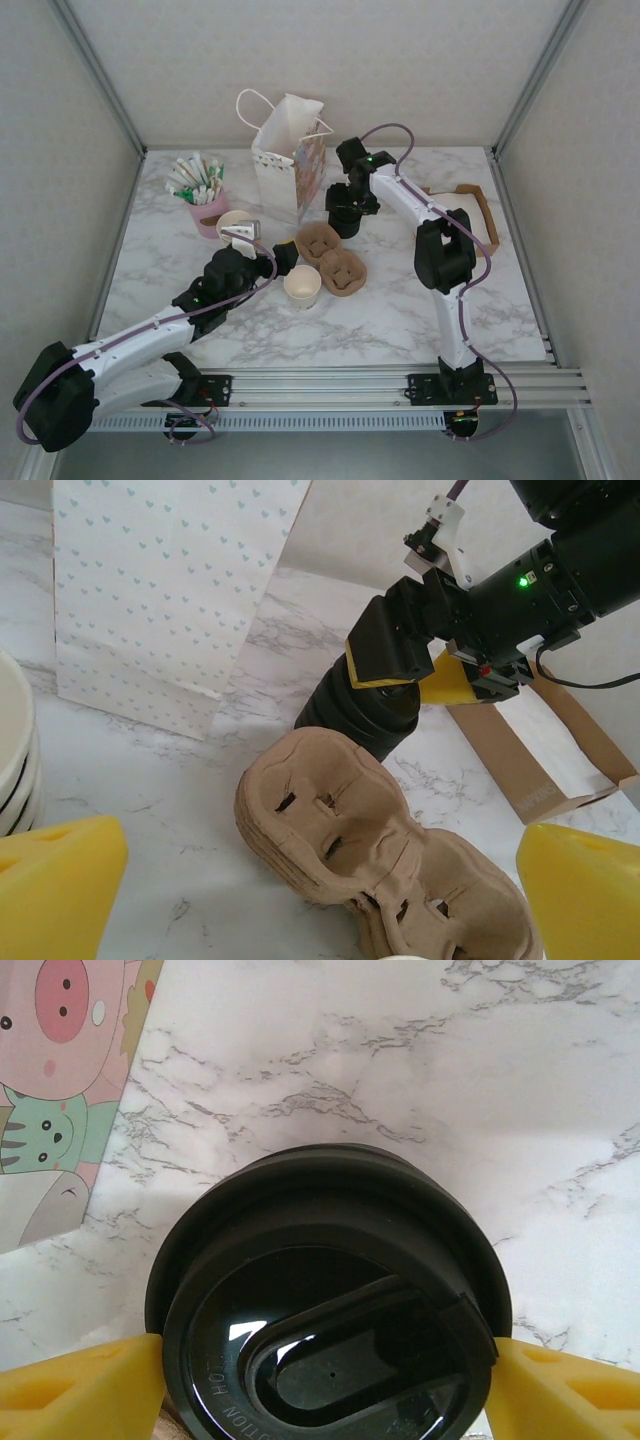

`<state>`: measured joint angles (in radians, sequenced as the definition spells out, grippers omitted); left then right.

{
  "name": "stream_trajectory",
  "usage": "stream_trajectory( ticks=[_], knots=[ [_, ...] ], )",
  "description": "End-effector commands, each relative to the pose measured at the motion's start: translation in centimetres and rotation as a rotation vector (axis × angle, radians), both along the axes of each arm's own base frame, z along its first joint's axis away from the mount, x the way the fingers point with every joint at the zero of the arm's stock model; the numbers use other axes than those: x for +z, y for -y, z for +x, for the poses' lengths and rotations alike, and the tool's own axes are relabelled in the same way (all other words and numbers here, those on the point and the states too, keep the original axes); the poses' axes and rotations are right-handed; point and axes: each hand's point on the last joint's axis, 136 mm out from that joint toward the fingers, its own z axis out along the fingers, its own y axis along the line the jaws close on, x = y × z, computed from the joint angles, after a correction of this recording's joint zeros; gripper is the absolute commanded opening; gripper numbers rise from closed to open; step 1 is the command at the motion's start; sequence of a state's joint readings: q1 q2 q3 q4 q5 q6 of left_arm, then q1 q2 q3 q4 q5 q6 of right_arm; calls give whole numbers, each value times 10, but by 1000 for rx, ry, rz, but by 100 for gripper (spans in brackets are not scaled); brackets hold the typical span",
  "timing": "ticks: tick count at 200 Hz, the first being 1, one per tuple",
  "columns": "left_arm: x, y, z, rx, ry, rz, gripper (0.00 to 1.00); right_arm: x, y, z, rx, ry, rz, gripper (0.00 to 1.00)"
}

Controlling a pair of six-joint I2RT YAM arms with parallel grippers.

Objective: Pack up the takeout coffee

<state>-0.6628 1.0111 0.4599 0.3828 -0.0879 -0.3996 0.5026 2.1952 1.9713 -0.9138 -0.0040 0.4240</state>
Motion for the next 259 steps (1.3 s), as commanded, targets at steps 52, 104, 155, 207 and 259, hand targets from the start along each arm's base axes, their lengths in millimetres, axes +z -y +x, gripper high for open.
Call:
stream_trajectory(
  ticks=[52,104,155,207,259],
  knots=[
    [6,1,2,-10,19,-14,100,8,-3,0,-1,-3,9,75],
    [6,1,1,-12,21,-15,100,13,-2,-1,0,5,11,71],
    [6,1,1,-12,24,-18,100,21,-1,-4,2,16,20,71],
    [6,2,1,-16,24,-20,100,25,-1,-6,1,23,26,70],
    [7,1,1,-14,25,-23,100,25,0,-8,1,21,31,70]
  ],
)
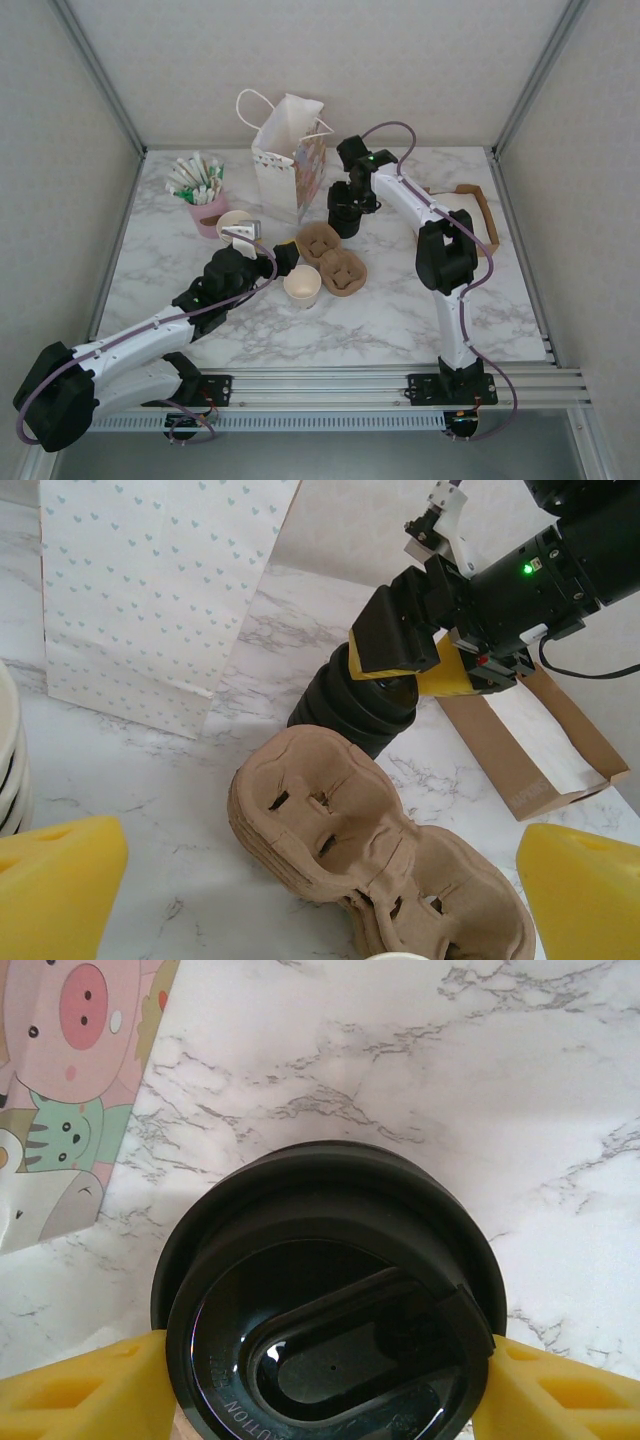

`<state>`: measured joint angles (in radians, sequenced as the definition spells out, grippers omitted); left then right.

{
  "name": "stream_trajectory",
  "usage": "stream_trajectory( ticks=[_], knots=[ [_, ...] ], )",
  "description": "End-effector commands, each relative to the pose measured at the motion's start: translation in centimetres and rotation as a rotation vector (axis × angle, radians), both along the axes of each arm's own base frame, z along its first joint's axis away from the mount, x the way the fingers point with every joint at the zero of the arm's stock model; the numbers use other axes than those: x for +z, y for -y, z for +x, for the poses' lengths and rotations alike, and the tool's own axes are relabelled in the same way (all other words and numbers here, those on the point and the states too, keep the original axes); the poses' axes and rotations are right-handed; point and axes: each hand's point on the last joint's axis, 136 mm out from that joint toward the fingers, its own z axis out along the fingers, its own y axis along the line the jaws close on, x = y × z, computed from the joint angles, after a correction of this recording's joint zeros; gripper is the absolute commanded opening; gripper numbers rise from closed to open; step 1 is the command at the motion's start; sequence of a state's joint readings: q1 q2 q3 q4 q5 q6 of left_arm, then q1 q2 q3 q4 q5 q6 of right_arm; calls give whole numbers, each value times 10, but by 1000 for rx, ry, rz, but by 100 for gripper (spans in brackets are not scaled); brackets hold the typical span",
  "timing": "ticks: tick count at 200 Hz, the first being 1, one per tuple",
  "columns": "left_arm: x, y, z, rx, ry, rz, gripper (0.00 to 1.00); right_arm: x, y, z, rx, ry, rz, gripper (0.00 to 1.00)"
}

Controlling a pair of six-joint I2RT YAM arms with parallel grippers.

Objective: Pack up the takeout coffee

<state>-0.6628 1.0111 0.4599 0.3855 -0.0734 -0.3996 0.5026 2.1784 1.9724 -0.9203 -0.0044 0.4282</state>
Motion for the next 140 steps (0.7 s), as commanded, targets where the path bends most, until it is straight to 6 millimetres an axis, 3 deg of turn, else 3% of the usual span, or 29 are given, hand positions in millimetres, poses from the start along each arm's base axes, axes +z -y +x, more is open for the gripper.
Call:
stream_trajectory(
  ticks=[1,39,80,140],
  knots=[
    [6,-1,2,0,26,-20,100,17,0,-7,5,11,24,70],
    [10,-4,0,8,39,-25,100,30,2,-11,14,34,31,70],
    [25,-12,-7,20,82,-55,100,58,4,-23,46,75,56,70],
    [40,-42,-18,125,171,-97,100,95,-6,-66,156,122,87,70]
  ],
)
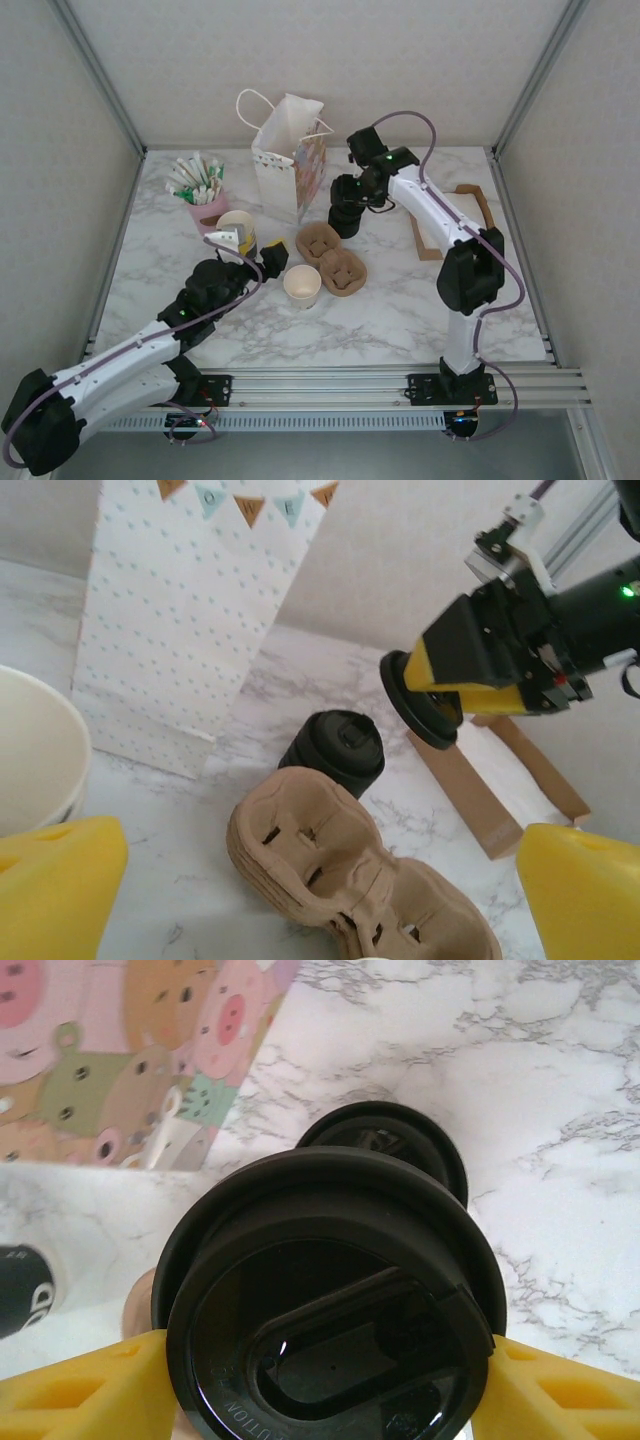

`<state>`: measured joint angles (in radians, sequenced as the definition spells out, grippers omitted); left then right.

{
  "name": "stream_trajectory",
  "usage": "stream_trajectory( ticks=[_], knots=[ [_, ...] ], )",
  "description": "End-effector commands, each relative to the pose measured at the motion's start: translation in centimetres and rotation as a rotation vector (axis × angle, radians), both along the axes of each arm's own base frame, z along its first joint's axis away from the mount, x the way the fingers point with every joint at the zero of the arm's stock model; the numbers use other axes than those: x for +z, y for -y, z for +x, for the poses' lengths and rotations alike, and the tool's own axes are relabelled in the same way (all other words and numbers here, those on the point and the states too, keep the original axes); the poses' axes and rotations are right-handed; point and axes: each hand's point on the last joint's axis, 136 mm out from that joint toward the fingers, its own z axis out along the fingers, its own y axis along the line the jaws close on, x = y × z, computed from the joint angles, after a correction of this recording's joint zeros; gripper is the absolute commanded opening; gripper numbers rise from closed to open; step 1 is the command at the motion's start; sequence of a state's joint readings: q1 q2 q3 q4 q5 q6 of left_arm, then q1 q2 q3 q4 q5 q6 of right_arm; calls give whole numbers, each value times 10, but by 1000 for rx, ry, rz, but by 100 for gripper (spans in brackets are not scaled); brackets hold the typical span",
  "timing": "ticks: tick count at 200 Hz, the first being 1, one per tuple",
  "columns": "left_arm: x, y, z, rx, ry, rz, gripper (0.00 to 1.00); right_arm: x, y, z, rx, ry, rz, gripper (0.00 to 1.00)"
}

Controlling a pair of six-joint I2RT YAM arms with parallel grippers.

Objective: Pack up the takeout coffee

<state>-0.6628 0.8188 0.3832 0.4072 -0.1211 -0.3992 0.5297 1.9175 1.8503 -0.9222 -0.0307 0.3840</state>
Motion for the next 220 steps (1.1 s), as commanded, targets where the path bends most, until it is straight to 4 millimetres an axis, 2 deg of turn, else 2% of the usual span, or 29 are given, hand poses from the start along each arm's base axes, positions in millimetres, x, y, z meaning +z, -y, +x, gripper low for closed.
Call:
stream_trajectory(
  ticks=[1,66,93,101,109,132,154,179,220],
  knots=[
    [9,-19,0,82,55,-22,100,15,-8,-28,80,6,10,70],
    [13,-45,-8,179,111,-42,100,42,-32,-103,254,27,68,70],
    [11,-42,-7,162,104,-50,100,44,-38,-132,312,13,86,70],
    [10,-40,-6,145,98,-53,100,43,-36,-135,314,9,81,70],
    [9,-36,-4,125,89,-56,100,41,-43,-148,350,1,76,70],
    [10,-30,-1,67,66,-93,100,33,-49,-164,387,-24,57,70],
    [16,-34,-2,43,65,-166,100,26,-57,-178,428,-39,33,70],
    [25,-47,-7,68,94,-213,100,18,-64,-188,456,-58,-11,70],
    [27,-75,-13,195,132,-185,100,2,-74,-200,490,-90,-90,70]
  ],
)
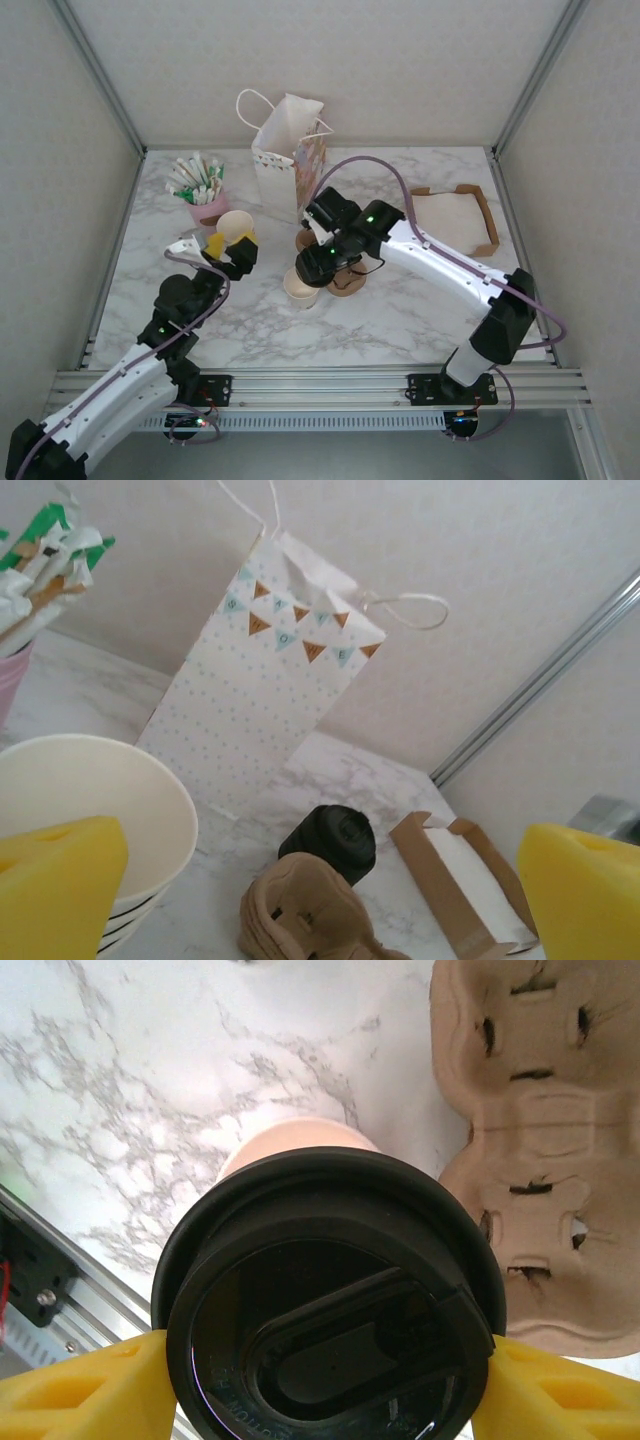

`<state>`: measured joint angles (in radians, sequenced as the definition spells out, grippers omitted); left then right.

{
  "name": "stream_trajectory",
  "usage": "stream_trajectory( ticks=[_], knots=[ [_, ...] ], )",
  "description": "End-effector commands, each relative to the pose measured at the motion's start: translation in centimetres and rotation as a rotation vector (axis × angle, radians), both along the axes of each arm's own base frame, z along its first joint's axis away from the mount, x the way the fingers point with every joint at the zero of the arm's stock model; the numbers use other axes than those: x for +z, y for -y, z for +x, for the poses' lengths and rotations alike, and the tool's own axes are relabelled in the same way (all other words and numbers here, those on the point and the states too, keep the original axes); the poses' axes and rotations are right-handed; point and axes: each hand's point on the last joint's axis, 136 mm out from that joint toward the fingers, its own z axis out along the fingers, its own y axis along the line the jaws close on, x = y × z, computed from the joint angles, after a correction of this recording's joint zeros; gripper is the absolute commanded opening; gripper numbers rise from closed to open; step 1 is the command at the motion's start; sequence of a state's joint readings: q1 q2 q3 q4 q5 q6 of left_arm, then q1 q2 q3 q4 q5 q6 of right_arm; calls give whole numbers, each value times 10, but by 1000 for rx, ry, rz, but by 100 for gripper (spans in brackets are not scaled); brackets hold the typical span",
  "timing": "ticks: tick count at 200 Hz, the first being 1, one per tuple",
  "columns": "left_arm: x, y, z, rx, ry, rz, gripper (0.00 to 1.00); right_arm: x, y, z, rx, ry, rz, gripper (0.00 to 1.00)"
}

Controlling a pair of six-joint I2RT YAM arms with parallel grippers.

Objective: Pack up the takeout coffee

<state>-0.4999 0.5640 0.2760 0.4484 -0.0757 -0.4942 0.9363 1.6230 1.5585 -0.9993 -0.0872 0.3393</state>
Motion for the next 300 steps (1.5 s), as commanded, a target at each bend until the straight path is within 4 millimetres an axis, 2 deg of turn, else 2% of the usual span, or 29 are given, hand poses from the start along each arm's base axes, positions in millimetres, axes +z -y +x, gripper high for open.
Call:
stream_trajectory(
  ticks=[1,25,58,133,226,300],
  knots=[
    [-4,-18,-2,80,1,4,100,-7,-3,-6,21,-1,-66,70],
    [-2,-31,-6,140,16,1,100,-16,-9,-8,34,0,-105,70],
    [1,-39,-10,170,32,-6,100,-26,-17,-6,39,-9,-129,70],
    [0,-37,-10,165,30,-1,100,-36,-33,-2,57,-24,-157,70],
    [-1,-36,-9,161,29,2,100,-44,-30,-6,62,-43,-220,70],
    [0,-36,-10,159,33,0,100,-49,-34,-7,70,-47,-225,70]
  ],
)
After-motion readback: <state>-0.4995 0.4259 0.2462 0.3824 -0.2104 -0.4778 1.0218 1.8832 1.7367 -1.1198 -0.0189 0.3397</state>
